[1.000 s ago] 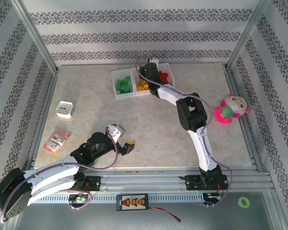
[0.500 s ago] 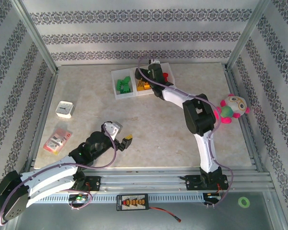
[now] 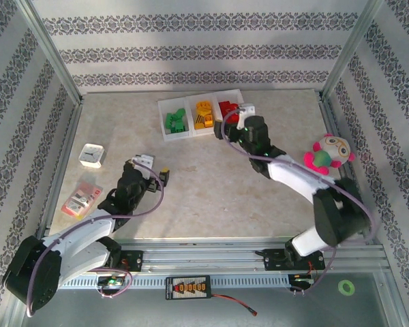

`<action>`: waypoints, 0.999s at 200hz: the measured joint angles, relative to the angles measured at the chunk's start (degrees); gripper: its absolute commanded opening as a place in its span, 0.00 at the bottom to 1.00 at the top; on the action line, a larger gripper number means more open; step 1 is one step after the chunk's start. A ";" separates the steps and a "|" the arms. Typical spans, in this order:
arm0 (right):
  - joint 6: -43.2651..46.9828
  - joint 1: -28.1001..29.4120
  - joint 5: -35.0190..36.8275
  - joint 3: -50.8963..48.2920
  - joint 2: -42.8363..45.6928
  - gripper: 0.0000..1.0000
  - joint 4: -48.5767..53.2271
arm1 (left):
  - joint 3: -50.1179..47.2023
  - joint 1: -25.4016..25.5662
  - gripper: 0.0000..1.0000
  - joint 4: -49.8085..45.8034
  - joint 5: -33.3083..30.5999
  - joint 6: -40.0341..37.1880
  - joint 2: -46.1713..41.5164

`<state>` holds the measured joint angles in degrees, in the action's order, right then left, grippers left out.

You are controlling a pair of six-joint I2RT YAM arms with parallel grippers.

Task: Sort the legos into containers by color
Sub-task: Reset both arms

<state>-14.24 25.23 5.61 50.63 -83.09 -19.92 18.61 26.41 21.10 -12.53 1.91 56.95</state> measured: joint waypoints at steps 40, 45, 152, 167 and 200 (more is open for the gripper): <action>4.31 -8.79 3.15 -11.80 16.83 0.98 2.51 | 3.37 -4.83 0.99 1.64 -2.32 -2.32 3.72; 4.70 -10.29 3.30 -12.94 18.25 0.98 2.62 | 3.43 -5.92 0.99 2.43 -2.64 -2.80 4.39; 11.17 -21.84 3.39 -27.58 4.17 0.98 -13.94 | 1.38 -22.36 0.99 17.57 1.95 -4.90 22.53; 11.43 -22.88 1.77 -27.63 2.69 0.98 -17.51 | 3.85 -23.85 0.99 17.94 3.58 -4.04 25.38; 11.50 -24.39 -0.98 -28.59 -3.08 0.98 -28.20 | 5.95 -25.42 0.99 22.40 7.30 -2.54 31.67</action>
<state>-2.74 0.84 4.62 22.04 -86.17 -48.12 24.56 0.99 43.51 -5.23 -0.62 88.62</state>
